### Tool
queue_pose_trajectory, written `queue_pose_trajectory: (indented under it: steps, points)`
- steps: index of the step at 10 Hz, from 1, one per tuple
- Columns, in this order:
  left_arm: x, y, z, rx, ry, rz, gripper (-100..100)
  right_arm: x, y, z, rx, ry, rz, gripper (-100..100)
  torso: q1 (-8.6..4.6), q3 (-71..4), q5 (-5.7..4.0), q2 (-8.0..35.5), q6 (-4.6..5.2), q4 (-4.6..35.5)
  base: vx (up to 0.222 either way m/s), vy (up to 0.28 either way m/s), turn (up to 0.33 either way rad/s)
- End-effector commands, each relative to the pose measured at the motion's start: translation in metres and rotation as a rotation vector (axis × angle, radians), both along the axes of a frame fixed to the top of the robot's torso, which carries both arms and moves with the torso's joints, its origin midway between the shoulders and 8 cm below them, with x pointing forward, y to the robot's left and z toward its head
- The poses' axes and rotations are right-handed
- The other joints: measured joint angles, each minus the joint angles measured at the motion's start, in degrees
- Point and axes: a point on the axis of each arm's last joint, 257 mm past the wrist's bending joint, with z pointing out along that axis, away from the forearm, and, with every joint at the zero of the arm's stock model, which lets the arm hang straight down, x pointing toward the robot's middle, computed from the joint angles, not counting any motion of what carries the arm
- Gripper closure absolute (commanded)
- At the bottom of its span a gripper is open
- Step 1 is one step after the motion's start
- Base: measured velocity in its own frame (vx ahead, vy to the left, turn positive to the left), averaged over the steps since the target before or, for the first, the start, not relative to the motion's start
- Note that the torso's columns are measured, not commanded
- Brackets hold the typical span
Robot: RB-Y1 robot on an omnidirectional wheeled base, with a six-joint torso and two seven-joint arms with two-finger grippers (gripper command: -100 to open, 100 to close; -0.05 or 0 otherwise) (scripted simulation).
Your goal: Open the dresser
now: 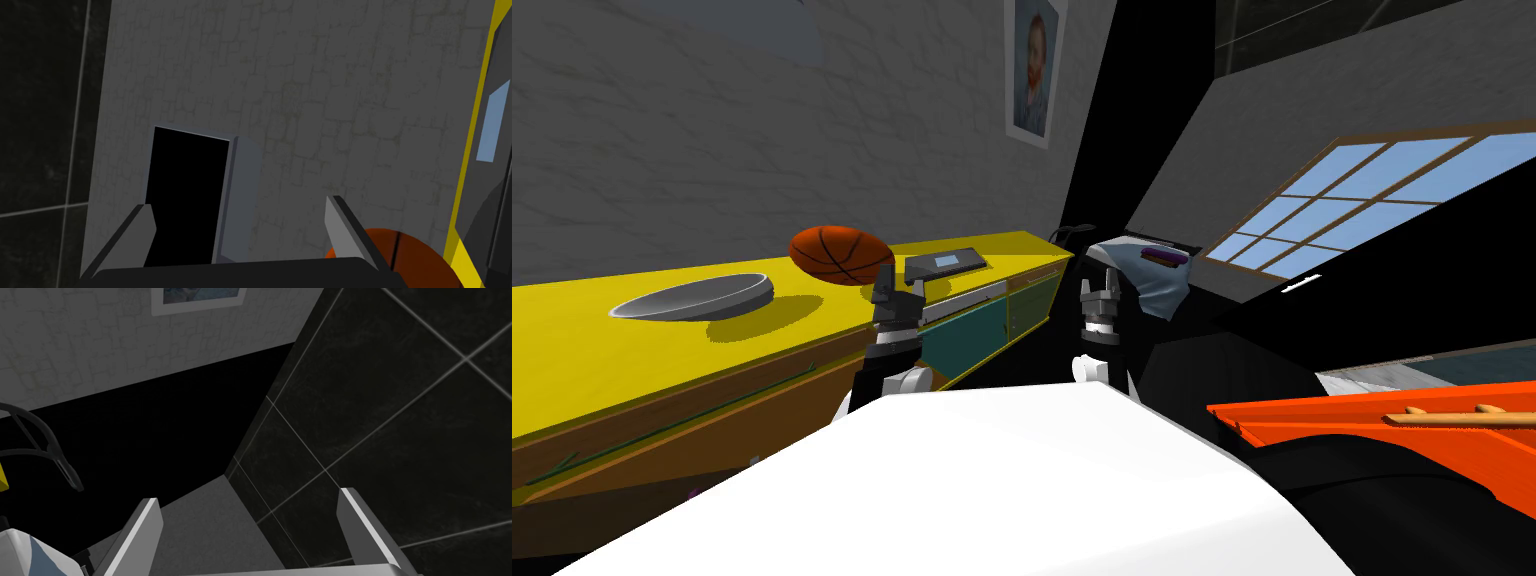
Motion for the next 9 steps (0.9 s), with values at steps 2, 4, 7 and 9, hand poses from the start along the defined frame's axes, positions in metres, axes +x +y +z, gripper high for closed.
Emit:
queue_pose_trajectory:
  steps: [2,4,7,9]
  points:
    - [0.0000,0.0000,0.0000,0.000,0.000,0.000,0,0.0000,0.0000,0.0000,0.000,0.000,0.000,0,0.00,-12.0,0.00,6.0,0.00,6.0,0.000,0.000,0.000]
    - [0.0000,0.0000,0.0001,0.000,0.000,0.000,0,0.0000,0.0000,0.0001,0.000,0.000,0.000,0,0.00,-28.5,0.00,14.2,0.00,14.2,0.000,0.000,0.000]
    - [-0.0001,0.0000,0.0002,0.000,0.000,0.000,0,-0.0001,0.0000,0.0002,0.000,0.000,0.000,0,0.00,-53.8,0.00,26.9,0.00,26.9,0.000,0.000,0.000]
    - [-0.0001,0.0000,0.0002,0.000,0.000,0.000,0,-0.0001,0.0000,0.0002,0.000,0.000,0.000,0,0.00,-70.7,0.00,35.4,0.00,35.4,0.000,0.000,0.000]
